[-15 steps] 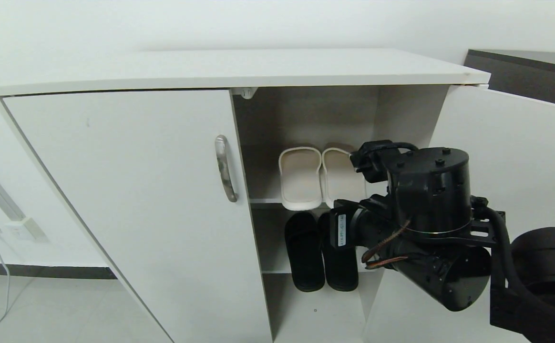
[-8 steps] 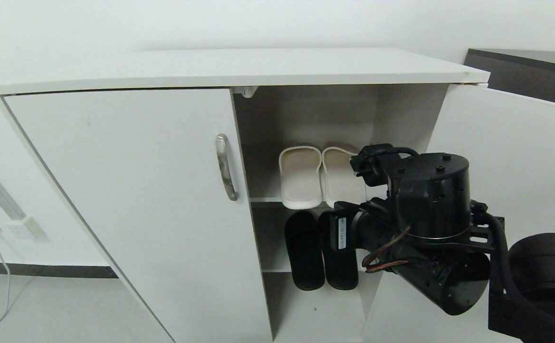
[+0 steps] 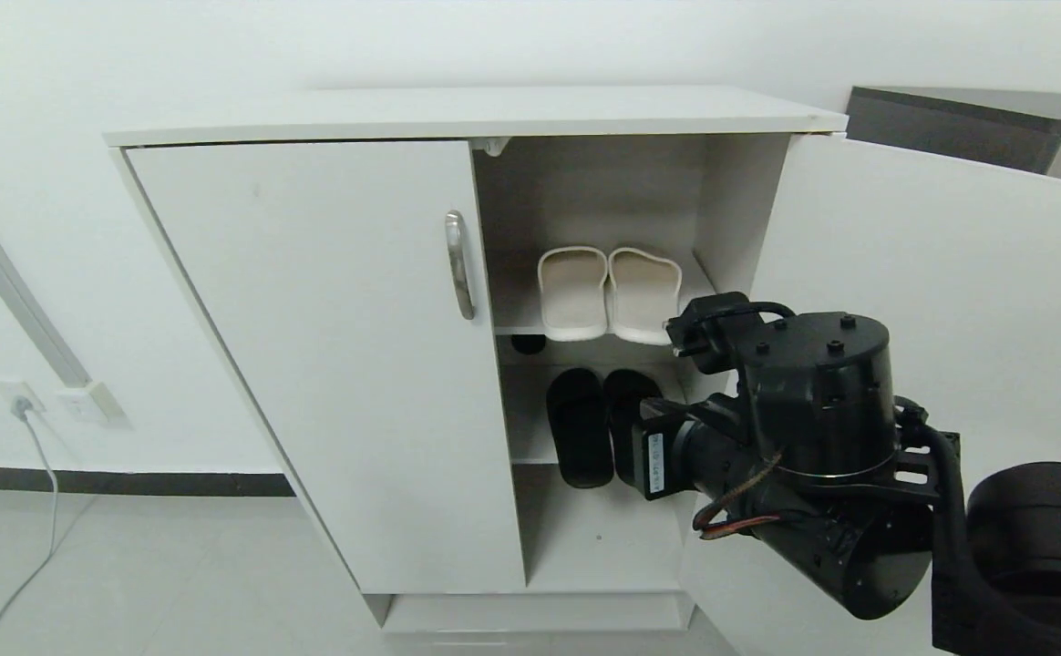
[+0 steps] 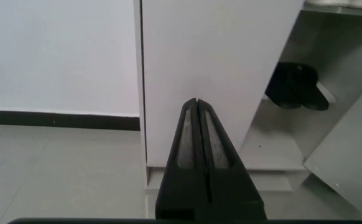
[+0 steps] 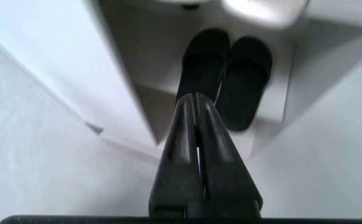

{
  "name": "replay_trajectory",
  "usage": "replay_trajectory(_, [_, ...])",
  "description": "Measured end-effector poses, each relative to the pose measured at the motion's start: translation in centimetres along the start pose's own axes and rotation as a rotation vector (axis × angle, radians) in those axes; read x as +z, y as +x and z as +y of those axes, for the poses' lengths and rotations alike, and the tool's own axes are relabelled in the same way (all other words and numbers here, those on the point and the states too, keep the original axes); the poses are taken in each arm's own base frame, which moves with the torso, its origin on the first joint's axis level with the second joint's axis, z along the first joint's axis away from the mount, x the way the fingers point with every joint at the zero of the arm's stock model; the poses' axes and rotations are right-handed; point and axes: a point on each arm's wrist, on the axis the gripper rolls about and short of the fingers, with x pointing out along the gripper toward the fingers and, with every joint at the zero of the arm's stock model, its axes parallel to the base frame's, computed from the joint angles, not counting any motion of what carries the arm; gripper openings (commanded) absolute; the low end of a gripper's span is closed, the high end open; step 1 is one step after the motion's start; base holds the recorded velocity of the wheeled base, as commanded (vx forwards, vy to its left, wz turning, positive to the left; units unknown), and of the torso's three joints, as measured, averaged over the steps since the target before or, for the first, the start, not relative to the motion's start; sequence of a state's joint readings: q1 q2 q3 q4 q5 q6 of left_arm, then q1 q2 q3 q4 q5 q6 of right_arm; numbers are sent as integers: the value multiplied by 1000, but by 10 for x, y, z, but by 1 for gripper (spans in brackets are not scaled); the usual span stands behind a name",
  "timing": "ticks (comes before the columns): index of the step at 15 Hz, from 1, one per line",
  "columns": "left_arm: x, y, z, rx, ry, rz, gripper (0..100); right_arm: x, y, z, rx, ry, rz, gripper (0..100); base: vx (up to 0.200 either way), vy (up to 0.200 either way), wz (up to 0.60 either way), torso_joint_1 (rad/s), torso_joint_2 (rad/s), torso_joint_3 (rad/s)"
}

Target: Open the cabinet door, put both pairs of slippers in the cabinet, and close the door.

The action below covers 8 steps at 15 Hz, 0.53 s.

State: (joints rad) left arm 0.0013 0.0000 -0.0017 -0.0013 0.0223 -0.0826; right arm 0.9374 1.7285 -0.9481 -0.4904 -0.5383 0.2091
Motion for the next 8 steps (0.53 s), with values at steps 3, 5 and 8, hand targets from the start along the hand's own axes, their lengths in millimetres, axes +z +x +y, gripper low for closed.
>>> replay_trajectory(3, [0, 0, 0, 0, 0, 0, 0, -5, 0, -1, -3, -11, 14, 0, -200, 0, 0, 1, 2, 4])
replay_trajectory(5, [0, 0, 0, 0, 0, 0, 0, -9, -1, -3, -3, -31, 25, 0, -200, 0, 0, 2, 7, 2])
replay_trajectory(8, [0, 0, 0, 4, 2, 0, 0, -13, -1, -4, 19, -29, 17, 0, -67, 0, 0, 1, -2, 1])
